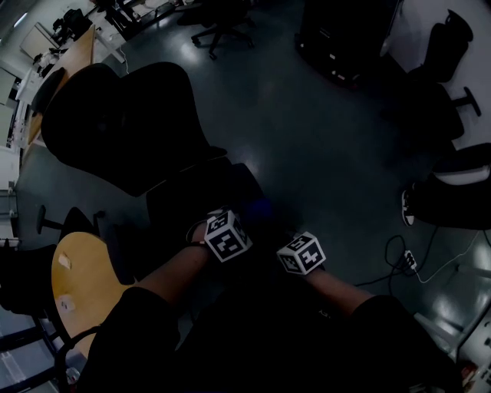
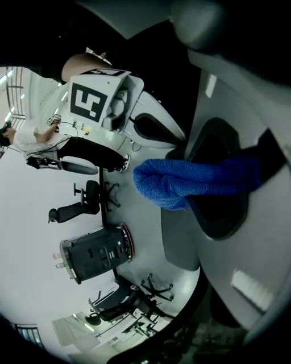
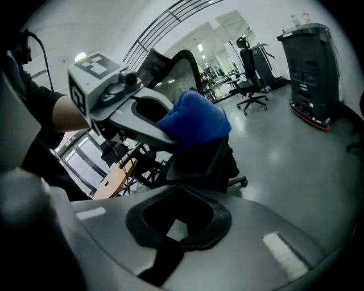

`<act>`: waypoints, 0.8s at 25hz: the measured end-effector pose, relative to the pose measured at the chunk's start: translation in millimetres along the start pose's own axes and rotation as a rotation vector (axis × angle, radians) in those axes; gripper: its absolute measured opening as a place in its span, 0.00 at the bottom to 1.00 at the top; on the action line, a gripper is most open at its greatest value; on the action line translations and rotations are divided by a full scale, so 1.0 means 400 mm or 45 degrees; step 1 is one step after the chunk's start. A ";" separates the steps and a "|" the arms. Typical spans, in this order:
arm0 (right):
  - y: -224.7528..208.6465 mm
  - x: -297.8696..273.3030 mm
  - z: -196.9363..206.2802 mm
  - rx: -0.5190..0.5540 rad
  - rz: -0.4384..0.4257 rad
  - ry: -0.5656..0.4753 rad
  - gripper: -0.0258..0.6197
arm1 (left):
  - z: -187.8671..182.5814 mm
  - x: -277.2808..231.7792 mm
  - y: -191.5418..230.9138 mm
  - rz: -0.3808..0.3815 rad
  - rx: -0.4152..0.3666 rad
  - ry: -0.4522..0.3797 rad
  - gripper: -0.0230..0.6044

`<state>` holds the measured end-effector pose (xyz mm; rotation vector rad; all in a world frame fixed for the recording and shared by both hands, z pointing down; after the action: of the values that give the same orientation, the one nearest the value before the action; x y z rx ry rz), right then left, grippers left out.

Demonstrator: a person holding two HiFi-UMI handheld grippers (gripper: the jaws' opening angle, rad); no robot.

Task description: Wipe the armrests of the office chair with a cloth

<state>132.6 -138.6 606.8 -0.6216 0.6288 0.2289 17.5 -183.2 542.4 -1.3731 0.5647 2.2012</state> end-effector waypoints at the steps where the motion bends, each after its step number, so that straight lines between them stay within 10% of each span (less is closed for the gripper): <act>1: 0.002 0.001 0.001 -0.010 0.010 -0.007 0.04 | 0.008 0.003 -0.018 0.023 0.028 -0.014 0.23; 14: 0.023 -0.004 0.015 -0.065 0.101 -0.048 0.05 | 0.104 0.029 -0.158 0.263 0.330 -0.152 0.23; 20: 0.028 -0.009 0.018 -0.091 0.103 -0.068 0.05 | 0.105 0.079 -0.107 0.247 0.283 -0.150 0.23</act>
<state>128.7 -125.4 608.3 -0.6577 0.5967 0.3438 1.1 -119.4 527.0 -1.1062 0.9019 2.2709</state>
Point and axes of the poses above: the fingertips, and each gripper's own axes: x backward along the fingers, y to its left, z out of its underside, the point moved 8 cm from there along x, backward along the fingers, and after that the axes turned 9 degrees about x, right-handed, at the moved point
